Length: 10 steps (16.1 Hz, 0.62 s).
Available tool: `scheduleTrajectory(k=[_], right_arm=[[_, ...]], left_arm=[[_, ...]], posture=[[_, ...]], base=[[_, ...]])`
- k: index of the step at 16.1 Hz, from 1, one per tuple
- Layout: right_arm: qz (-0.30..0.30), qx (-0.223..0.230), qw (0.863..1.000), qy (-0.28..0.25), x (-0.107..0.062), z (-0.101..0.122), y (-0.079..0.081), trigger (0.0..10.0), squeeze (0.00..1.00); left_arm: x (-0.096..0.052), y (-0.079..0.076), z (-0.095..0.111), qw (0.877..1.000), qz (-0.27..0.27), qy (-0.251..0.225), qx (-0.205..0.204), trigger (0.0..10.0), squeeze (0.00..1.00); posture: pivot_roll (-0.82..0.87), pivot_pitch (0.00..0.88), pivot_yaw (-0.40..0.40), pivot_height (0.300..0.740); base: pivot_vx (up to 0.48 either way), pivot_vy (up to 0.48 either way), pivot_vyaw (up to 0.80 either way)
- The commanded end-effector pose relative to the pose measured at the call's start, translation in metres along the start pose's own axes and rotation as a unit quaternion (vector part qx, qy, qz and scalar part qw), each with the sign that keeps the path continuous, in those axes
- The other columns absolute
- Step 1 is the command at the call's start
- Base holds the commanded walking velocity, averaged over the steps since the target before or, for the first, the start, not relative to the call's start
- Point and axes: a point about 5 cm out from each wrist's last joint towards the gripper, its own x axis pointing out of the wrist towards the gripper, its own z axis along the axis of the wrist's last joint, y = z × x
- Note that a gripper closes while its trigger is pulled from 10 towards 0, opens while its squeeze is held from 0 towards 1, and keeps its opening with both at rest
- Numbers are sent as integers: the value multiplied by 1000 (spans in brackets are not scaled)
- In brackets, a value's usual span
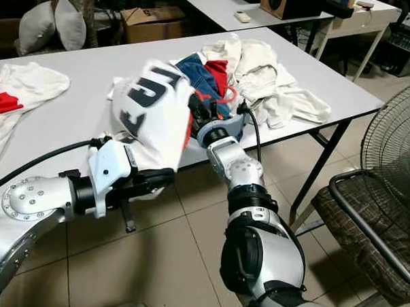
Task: Hang hanger
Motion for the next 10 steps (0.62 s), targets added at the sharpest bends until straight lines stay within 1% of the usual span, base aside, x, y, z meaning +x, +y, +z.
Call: scheduleTrajectory(k=[1, 2, 4, 5, 6, 7, 8, 9, 10], right_arm=[[15, 6, 1000, 5, 12, -18, 19, 10000, 0], [12, -5, 1000, 4, 14, -22, 20, 10000, 0], [-6, 0, 1000, -9, 16, -25, 18, 10000, 0], [-15, -1, 1000, -9, 16, -25, 16, 10000, 0], [-18, -3, 1000, -7, 16, -26, 16, 10000, 0], [-24, -26, 999, 10, 16, -29, 15, 10000, 0], [-26, -82, 995, 45, 15, -35, 14, 10000, 0], [-17, -119, 991, 66, 12, -34, 13, 10000, 0], [-13, -126, 989, 70, 10, -30, 13, 10000, 0]], left_arm=[[1, -3, 10, 1000, -8, -27, -12, 0, 0], [4, -2, 16, 998, -7, -49, -27, 0, 0], [6, -4, 29, 994, -26, -86, -58, 0, 0], [7, -2, 36, 992, -21, -108, -68, 0, 0], [7, 0, 37, 991, -17, -115, -70, 0, 0], [8, 8, 41, 989, 14, -126, -73, 0, 0], [7, 23, 40, 990, 62, -117, -53, 0, 0], [-1, 43, 39, 987, 122, -102, -29, 0, 0], [-8, 55, 40, 983, 155, -97, -20, 0, 0]], posture=[[109, 13, 11, 740], [115, 13, 12, 740], [124, 7, 19, 740], [124, 1, 23, 740], [124, 0, 23, 740], [120, 0, 27, 740], [113, 0, 31, 740], [91, 0, 39, 740], [81, 0, 44, 740]], base=[[0, 0, 0], [0, 0, 0], [0, 0, 0], [0, 0, 0], [0, 0, 0], [0, 0, 0], [0, 0, 0], [0, 0, 0], [0, 0, 0]])
